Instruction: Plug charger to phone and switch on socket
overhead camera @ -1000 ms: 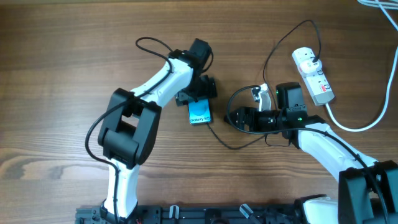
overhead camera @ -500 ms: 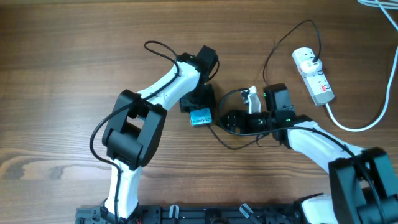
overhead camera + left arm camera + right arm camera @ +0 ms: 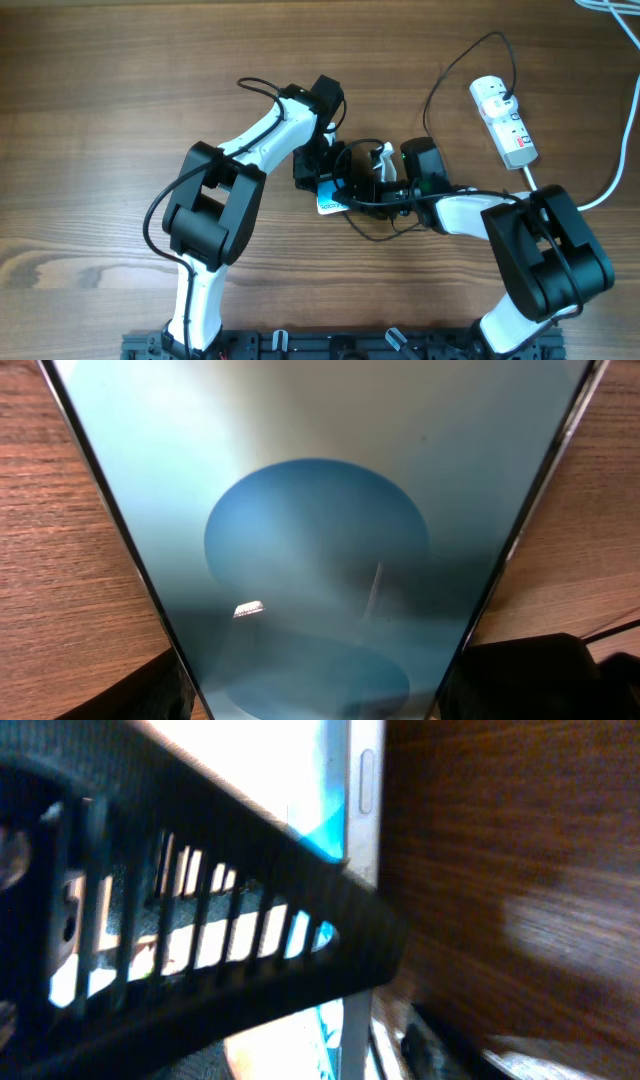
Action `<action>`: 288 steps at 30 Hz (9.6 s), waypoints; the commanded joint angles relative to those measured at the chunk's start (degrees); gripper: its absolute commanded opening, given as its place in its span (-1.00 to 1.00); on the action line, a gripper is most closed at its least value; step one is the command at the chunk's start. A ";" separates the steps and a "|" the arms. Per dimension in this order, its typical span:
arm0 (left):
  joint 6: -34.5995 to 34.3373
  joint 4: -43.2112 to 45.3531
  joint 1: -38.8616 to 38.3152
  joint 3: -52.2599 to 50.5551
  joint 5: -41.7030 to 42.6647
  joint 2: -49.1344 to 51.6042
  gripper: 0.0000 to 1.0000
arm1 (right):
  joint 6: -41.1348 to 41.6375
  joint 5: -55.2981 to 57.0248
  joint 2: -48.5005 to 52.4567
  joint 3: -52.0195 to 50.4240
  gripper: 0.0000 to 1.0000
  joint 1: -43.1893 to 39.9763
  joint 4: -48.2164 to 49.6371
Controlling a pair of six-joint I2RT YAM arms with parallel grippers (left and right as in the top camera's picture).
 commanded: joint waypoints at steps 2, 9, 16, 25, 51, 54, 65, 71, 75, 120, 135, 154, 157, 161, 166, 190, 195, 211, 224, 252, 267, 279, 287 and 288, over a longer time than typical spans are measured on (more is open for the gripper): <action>2.16 1.11 -1.31 -2.99 1.84 5.55 0.41 | 1.60 1.99 1.55 -0.15 0.00 0.24 0.44; 2.16 1.11 -1.33 -2.99 1.81 5.55 0.59 | 1.62 1.99 1.55 -0.15 -0.44 0.24 2.21; 2.19 1.11 -1.33 -2.97 1.81 5.53 0.91 | 2.69 2.01 1.55 -0.15 -0.83 0.24 2.43; 7.10 1.09 5.88 -2.97 6.40 -1.77 0.95 | 3.21 -4.72 1.53 -0.13 -0.92 0.07 13.29; 20.22 4.94 15.13 -2.99 44.37 -26.73 0.04 | 35.41 -19.30 1.53 5.38 -0.92 -0.11 64.39; 20.22 4.96 15.15 -2.99 44.37 -26.73 -0.19 | 35.91 -20.46 1.53 5.38 -0.91 -0.72 64.37; 20.17 2.25 15.10 -2.99 44.41 -26.73 -0.55 | 43.87 -23.80 1.53 5.38 -0.91 -0.81 64.41; 20.20 1.29 15.10 -2.99 44.41 -26.73 -0.92 | 52.39 -27.58 1.53 5.38 -0.91 -0.81 67.38; 20.20 1.57 15.10 -2.99 43.52 -26.73 -0.92 | 52.13 -28.20 1.53 5.38 -0.84 -0.81 68.08; -2.32 18.27 18.62 -14.12 9.29 -13.55 -0.92 | -23.30 13.92 -8.15 18.93 0.64 -0.96 -27.80; 6.69 26.69 32.26 -14.25 40.54 -13.53 -0.92 | -42.36 49.05 1.40 32.52 0.71 21.51 -54.10; 6.67 26.75 32.26 -14.25 40.54 -13.53 -0.92 | -37.68 58.16 7.34 32.48 -0.70 18.67 -49.33; 6.43 26.71 32.26 -14.25 40.57 -13.53 -0.92 | -37.62 51.01 7.34 32.48 -0.70 17.99 -49.35; 6.23 26.71 32.26 -14.25 40.59 -13.53 -0.92 | -34.45 50.99 8.09 32.48 -0.65 16.39 -50.12; 6.25 26.67 32.26 -14.25 40.59 -13.53 -0.92 | -34.77 48.28 8.55 32.48 -0.66 15.21 -49.96; 6.67 34.64 32.76 -14.25 55.32 -15.47 -0.92 | -31.91 32.48 0.79 33.22 -0.91 7.06 -55.30; 6.67 34.62 32.74 -14.25 55.04 -15.47 -0.92 | -32.02 40.04 2.08 31.50 -0.92 7.06 -56.74; 6.67 34.64 32.74 -14.25 54.40 -15.47 -0.92 | -31.67 47.95 2.40 23.45 -0.34 7.06 -45.70; 6.64 34.62 32.74 -14.25 54.45 -15.47 -0.92 | -30.38 43.65 2.40 23.30 -0.89 7.06 -47.04; 6.64 34.67 32.81 -14.25 54.47 -15.47 -0.92 | -30.42 39.34 2.12 23.67 -0.92 7.06 -49.13; 6.43 35.71 33.29 -14.25 52.78 -26.40 -0.92 | -28.28 -22.73 -5.68 25.68 -0.91 7.06 -34.27; 4.48 36.54 35.95 -14.25 52.78 -26.40 -0.92 | -21.22 -26.73 -5.68 25.68 -0.91 7.06 -27.71; -1.18 37.29 36.94 -14.25 52.72 -26.40 -0.92 | -3.96 -34.73 -5.68 25.68 -0.91 7.19 -8.74; -2.32 37.81 37.05 -14.25 52.72 -26.40 -0.92 | -2.64 -35.19 -5.68 25.68 -0.91 7.19 -6.86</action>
